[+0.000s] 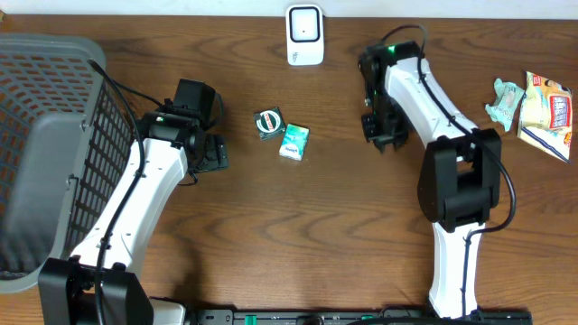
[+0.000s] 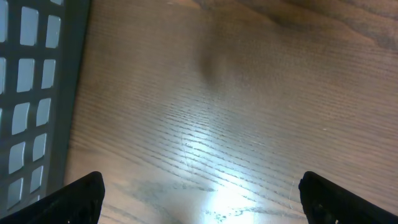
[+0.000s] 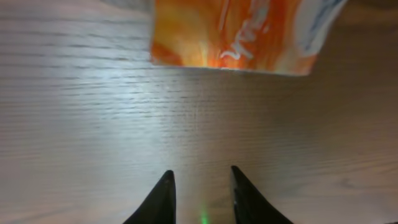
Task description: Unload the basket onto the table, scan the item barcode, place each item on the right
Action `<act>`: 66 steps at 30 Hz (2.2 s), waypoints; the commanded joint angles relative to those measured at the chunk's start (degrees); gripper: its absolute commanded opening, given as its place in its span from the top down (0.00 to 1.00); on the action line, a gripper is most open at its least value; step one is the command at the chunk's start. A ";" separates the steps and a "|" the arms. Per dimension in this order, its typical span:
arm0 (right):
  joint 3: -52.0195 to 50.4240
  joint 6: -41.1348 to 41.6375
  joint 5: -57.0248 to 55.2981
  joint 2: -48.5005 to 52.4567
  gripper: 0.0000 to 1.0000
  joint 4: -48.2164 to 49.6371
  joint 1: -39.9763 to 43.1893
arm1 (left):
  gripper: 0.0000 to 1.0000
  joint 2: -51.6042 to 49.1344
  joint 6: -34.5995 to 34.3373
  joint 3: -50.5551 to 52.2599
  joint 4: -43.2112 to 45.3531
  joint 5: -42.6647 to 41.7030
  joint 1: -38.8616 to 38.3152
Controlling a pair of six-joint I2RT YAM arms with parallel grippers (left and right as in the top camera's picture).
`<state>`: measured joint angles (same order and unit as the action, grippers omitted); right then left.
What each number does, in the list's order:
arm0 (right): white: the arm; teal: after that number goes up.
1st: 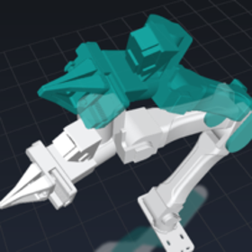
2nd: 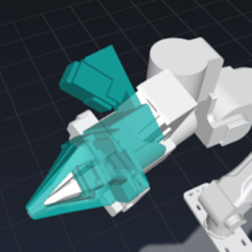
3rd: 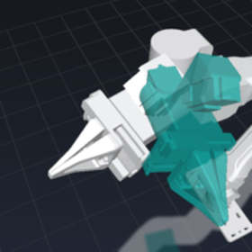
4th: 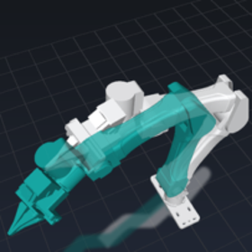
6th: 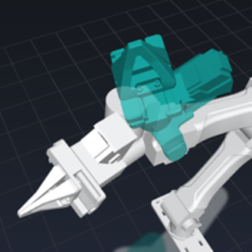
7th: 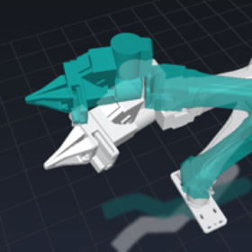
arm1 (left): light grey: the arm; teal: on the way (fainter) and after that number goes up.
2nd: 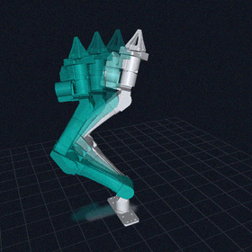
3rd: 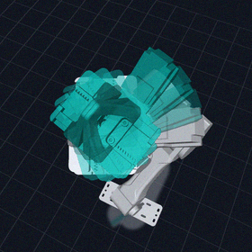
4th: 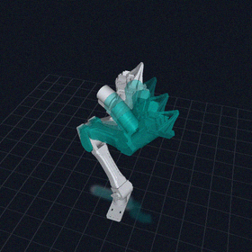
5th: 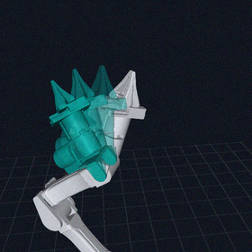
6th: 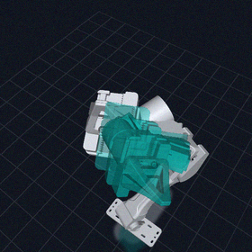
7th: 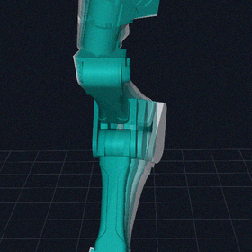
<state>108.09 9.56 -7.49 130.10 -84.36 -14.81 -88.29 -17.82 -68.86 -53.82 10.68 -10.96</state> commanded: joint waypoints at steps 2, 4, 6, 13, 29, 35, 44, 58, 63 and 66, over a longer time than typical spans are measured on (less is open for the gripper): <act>-5.51 1.60 -4.00 -1.73 0.76 3.21 0.61 | 0.02 0.74 -0.28 -0.22 -0.31 0.50 0.28; -7.91 1.55 -4.87 -1.73 0.75 6.36 1.44 | 0.02 0.74 -0.28 -0.22 -0.31 0.50 0.28; -9.03 1.55 -4.85 -1.73 0.74 9.14 2.45 | 0.02 0.74 -0.28 -0.22 -0.31 0.50 0.28; -9.27 1.33 -0.52 -1.73 0.71 19.08 7.19 | 0.02 0.74 -0.28 -0.22 -0.31 0.50 0.28; -4.07 3.26 22.05 -2.03 0.59 35.47 9.38 | 0.02 0.74 -0.31 -0.22 -0.31 0.50 0.28; 0.13 17.33 24.15 -2.29 0.60 30.34 9.62 | 0.02 0.74 -0.28 -0.22 -0.31 0.50 0.28; -0.04 24.65 25.83 -2.27 0.66 32.54 8.31 | 0.03 0.74 -0.28 -0.22 -0.31 0.50 0.28; -2.60 24.61 9.29 -0.83 0.83 50.38 3.02 | 0.02 0.74 -0.28 -0.20 -0.31 0.50 0.28; -2.62 19.76 8.90 0.83 0.85 49.44 2.32 | 0.02 0.74 -0.28 -0.22 -0.31 0.50 0.28; -2.62 17.46 8.68 1.36 0.90 46.77 2.27 | 0.02 0.74 -0.28 -0.22 -0.31 0.50 0.28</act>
<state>106.21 30.44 3.11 129.75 -36.18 -12.25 -88.29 -17.82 -68.86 -53.84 10.66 -10.96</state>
